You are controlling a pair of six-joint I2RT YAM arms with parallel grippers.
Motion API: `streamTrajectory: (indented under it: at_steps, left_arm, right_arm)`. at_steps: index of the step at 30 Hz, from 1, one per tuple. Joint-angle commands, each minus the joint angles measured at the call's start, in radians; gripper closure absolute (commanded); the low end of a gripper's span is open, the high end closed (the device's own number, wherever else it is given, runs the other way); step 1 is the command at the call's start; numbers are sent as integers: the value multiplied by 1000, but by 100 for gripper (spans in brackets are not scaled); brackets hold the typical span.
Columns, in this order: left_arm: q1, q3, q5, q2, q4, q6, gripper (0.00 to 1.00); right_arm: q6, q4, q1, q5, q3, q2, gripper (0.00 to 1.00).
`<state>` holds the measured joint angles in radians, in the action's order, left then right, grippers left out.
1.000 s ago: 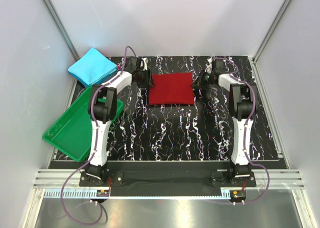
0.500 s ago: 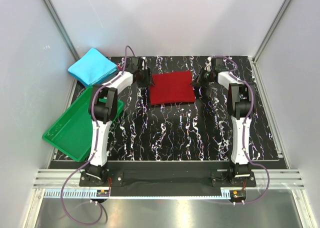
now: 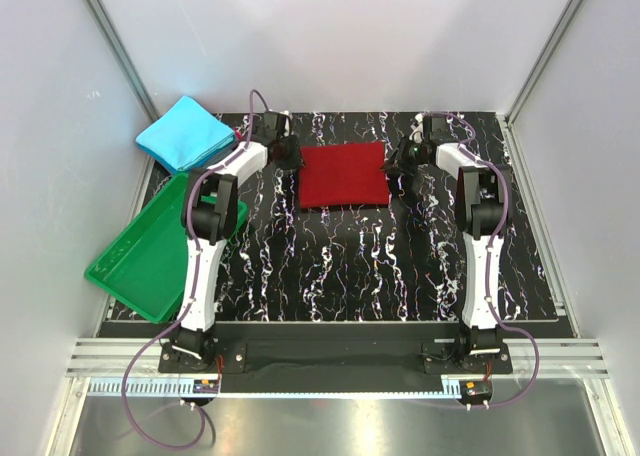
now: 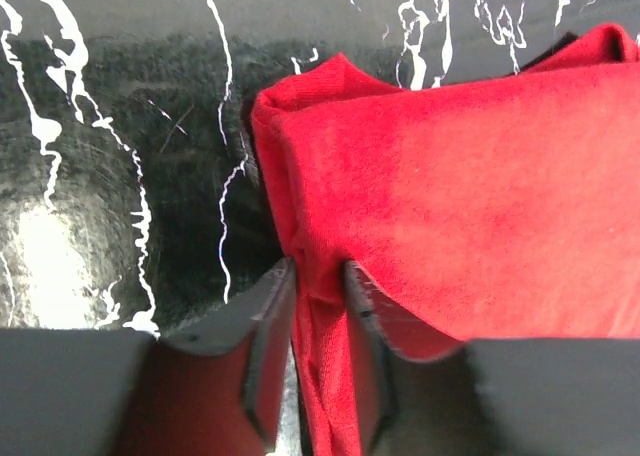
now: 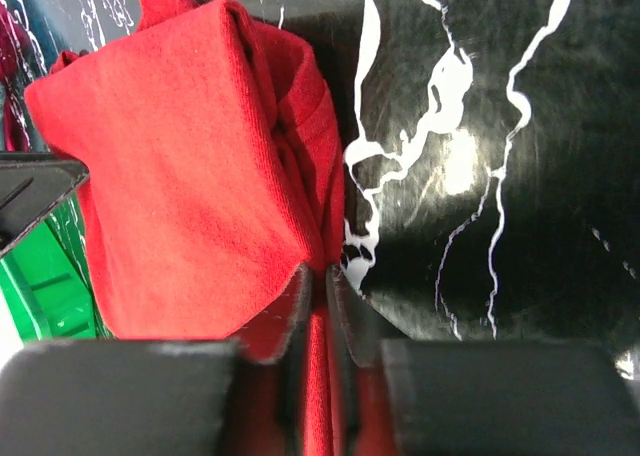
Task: Fold and stack the t-shirts
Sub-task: Fold the tshirt, then neatly place the folded tshirt to the corner
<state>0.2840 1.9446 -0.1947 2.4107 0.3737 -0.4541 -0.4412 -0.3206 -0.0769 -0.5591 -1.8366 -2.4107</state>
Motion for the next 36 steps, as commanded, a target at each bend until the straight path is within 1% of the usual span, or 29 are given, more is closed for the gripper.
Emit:
streamTrajectory:
  at_steps: [1, 2, 4, 6, 7, 8, 9, 10, 11, 12, 13, 16, 19, 23, 26, 28, 29, 32, 33, 36]
  left_arm:
    - [-3, 16, -11, 45, 19, -12, 74]
    - [-3, 20, -28, 50, 19, -18, 89]
    - [0, 25, -44, 53, 19, -37, 100]
    - [15, 11, -11, 24, 25, -35, 100]
    - [24, 1, 23, 1, 36, -28, 100]
    - [35, -22, 103, -56, 42, -18, 100]
    - [56, -33, 136, -83, 44, 3, 100]
    - [64, -42, 159, -109, 51, 12, 100]
    - [69, -47, 191, -154, 60, 17, 100]
    - [69, -49, 192, -171, 67, 22, 100]
    - [70, -50, 192, -186, 79, 28, 100]
    - [69, -29, 222, -223, 120, 67, 100]
    - [70, -61, 250, -272, 126, 109, 100]
    - [69, -72, 284, -323, 136, 156, 100]
    - [69, -62, 299, -340, 145, 221, 100]
    - [64, -50, 304, -346, 160, 300, 100]
    - [61, -49, 307, -360, 162, 371, 100]
    - [55, -62, 343, -398, 171, 466, 100]
    - [47, -64, 347, -407, 171, 530, 100]
    - [21, -56, 344, -430, 171, 629, 100]
  right_arm:
    - [27, -41, -3, 53, 36, 88, 77]
    - [24, -43, -3, 56, 46, 125, 71]
    - [16, -40, -4, 68, 88, 171, 56]
    - [9, -37, -4, 70, 120, 248, 49]
    - [4, -35, -6, 74, 160, 277, 43]
    - [1, -37, -4, 88, 184, 341, 29]
    - [-1, -37, -4, 97, 212, 378, 23]
    - [-1, -34, -4, 119, 270, 416, 18]
    - [-2, -29, -6, 131, 302, 494, 12]
    - [-10, -26, -4, 142, 333, 531, 8]
    - [-11, -9, -6, 154, 396, 603, 1]
    - [-28, 0, -6, 192, 492, 721, 0]
    - [-50, 9, -6, 189, 557, 794, 0]
    - [-65, 20, -6, 189, 603, 841, 0]
    - [-62, 20, -4, 199, 617, 866, 0]
    - [-60, 20, -4, 189, 617, 878, 0]
    - [-60, 20, -4, 186, 617, 883, 0]
    - [-57, 23, -6, 180, 617, 894, 0]
    - [-56, 23, -4, 177, 617, 897, 0]
    - [-68, 43, -4, 154, 617, 903, 1]
